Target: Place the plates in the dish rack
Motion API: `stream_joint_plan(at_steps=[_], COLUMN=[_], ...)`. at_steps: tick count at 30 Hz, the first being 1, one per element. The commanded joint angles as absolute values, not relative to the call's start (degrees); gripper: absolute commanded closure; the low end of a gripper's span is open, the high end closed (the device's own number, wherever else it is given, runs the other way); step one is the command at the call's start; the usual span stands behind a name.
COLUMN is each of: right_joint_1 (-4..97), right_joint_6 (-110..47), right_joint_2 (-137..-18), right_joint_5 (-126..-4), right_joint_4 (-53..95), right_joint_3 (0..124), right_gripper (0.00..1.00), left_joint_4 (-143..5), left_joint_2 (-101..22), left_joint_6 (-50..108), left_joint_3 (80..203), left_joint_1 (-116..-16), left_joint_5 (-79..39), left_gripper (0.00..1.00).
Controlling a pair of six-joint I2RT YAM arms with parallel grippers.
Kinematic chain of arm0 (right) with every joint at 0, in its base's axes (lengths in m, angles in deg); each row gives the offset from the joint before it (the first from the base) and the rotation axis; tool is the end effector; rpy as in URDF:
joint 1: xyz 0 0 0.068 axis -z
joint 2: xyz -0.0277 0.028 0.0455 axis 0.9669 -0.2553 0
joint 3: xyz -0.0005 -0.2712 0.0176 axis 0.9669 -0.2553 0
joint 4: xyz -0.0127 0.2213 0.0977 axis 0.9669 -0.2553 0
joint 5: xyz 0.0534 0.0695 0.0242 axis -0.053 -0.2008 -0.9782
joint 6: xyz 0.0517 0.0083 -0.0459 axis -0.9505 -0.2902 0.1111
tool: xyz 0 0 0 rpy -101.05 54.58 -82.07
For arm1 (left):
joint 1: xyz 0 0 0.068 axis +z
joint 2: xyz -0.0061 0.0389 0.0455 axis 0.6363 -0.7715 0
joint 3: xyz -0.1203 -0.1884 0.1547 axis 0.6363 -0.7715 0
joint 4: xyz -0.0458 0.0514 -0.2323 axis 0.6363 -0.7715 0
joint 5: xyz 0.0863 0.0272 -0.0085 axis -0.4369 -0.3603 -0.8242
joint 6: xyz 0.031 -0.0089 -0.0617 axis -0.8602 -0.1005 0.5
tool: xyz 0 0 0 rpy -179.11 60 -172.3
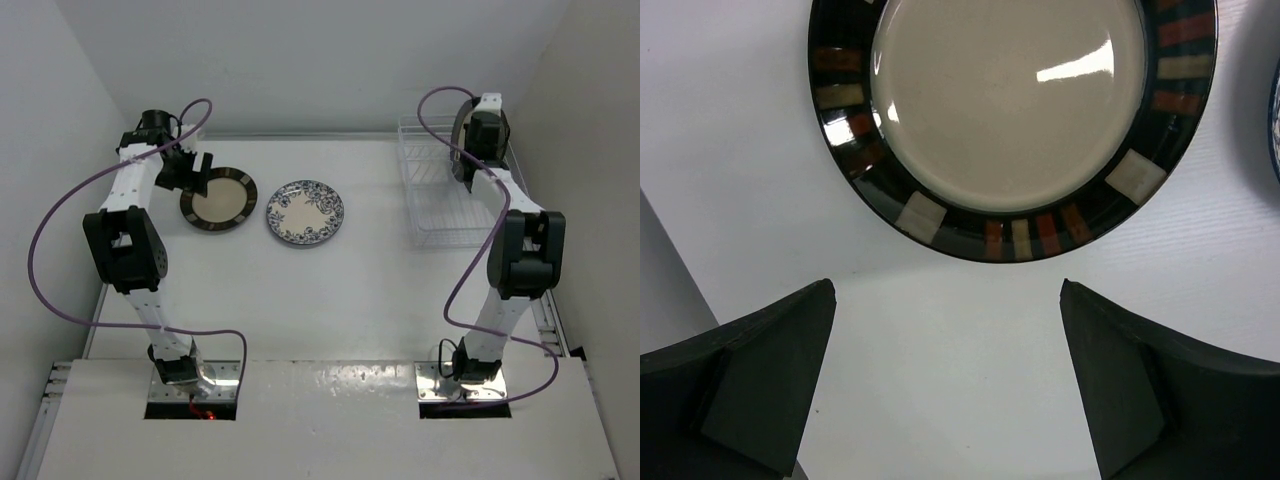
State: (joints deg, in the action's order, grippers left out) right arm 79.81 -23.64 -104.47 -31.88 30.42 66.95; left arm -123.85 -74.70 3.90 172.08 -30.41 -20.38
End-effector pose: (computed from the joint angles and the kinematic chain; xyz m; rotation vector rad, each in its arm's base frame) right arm 0.4440 -0.0604 0.2714 0.3627 1.8648 -0.4951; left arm 0.4030 0.0569 0.2730 0.1450 2.6156 -0.0386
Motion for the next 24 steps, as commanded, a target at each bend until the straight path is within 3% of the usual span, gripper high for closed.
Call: stream_joint_plan(at_steps=[1,11,13,14,15,17,22,24], right_joint_1=[77.50,76.09,76.00,76.09,76.09,76.09,76.00,75.65], right_joint_6=[-19.05,-23.33,-24.39,-24.40,-24.31,-24.31,-22.82,-21.94], right_joint_2=[-100.93,-103.82,-103.82,-103.48,-102.78,-101.90,-99.26,-97.59], right_joint_5=[-29.73,-24.72,-24.70,-25.31,-25.41,-26.02,-26.81,-26.81], right_joint_4=[35.07,32.88,31.91,31.38,31.20,30.76,27.09,25.93], right_joint_3=[64.40,65.97,66.33,66.42,66.50,66.68,69.39,71.16], right_gripper=[1.00,1.00,0.87,0.58,0.44,0.25,0.00,0.00], left_joint_4=[-123.07,-123.07,-123.07,-123.07,-123.07,-124.20,-124.74,-124.74], left_joint_2=[-73.21,-73.21,-73.21,-73.21,-73.21,-74.08,-79.96,-82.16], left_joint_6=[3.13,3.13,3.13,2.53,2.52,2.52,3.93,5.76], left_joint_3=[172.59,173.12,173.12,172.42,171.72,171.19,171.18,171.70], left_joint_1=[-30.11,-30.11,-30.11,-30.11,-29.59,-28.80,-24.24,-22.56], left_joint_5=[-20.46,-18.88,-18.88,-18.88,-18.88,-18.35,-16.60,-14.67], left_gripper=[0.00,0.00,0.00,0.00,0.00,0.00,0.00,0.00])
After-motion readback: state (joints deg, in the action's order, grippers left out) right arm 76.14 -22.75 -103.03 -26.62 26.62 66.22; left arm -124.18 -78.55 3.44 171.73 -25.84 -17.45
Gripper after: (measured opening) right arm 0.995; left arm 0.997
